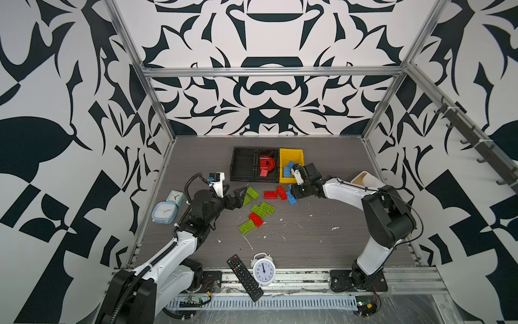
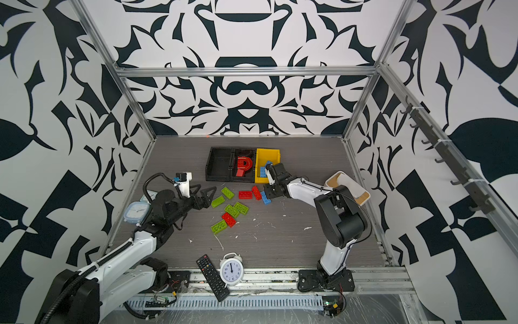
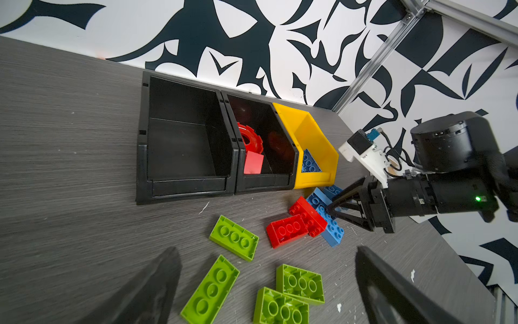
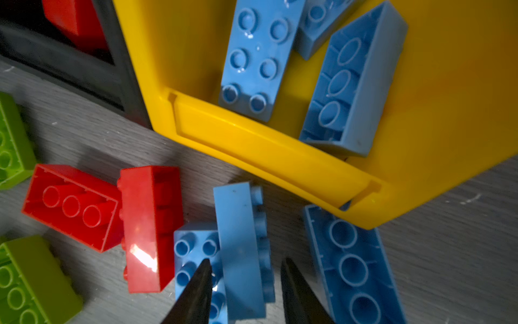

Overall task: Sort the legos into containers by color
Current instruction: 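Move the right gripper back to the pile over another blue brick, then lower the right gripper and grasp the blue 2x4 brick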

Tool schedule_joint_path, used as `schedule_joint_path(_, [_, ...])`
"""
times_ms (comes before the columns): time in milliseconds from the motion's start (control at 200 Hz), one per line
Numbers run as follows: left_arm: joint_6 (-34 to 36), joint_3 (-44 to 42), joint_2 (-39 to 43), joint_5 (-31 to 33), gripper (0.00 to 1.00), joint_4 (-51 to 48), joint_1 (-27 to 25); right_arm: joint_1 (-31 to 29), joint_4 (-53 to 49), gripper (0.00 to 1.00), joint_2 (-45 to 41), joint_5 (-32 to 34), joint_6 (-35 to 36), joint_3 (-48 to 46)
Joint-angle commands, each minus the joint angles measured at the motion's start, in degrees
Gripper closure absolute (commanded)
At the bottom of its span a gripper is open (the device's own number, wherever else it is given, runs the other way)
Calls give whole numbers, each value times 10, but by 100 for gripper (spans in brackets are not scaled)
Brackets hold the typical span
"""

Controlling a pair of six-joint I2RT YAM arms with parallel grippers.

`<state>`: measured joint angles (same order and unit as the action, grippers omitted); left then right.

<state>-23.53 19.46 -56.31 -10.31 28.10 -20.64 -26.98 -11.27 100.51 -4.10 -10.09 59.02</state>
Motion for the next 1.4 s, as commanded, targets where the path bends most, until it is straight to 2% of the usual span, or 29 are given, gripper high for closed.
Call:
schedule_joint_path(0, [3, -4, 3, -3, 0, 9, -1, 3, 10, 58, 5, -3, 2, 9])
schedule_joint_path(195, [3, -3, 3, -4, 0, 9, -1, 5, 12, 63, 11, 0, 1, 3])
schedule_joint_path(385, [3, -3, 3, -2, 0, 8, -1, 4, 6, 72, 9, 1, 1, 0])
schedule_joint_path(770, [3, -3, 3, -1, 0, 7, -1, 5, -6, 81, -54, 4, -16, -43])
schedule_joint_path(1125, [4, -3, 2, 1, 0, 7, -1, 5, -30, 82, -164, 9, -54, -120])
schedule_joint_path(1285, [3, -2, -1, 0, 0, 9, -1, 4, -38, 82, -223, 1, -60, -117])
schedule_joint_path(1400, [2, -2, -4, -4, 0, 10, -1, 7, -32, 82, -226, -11, -51, -88])
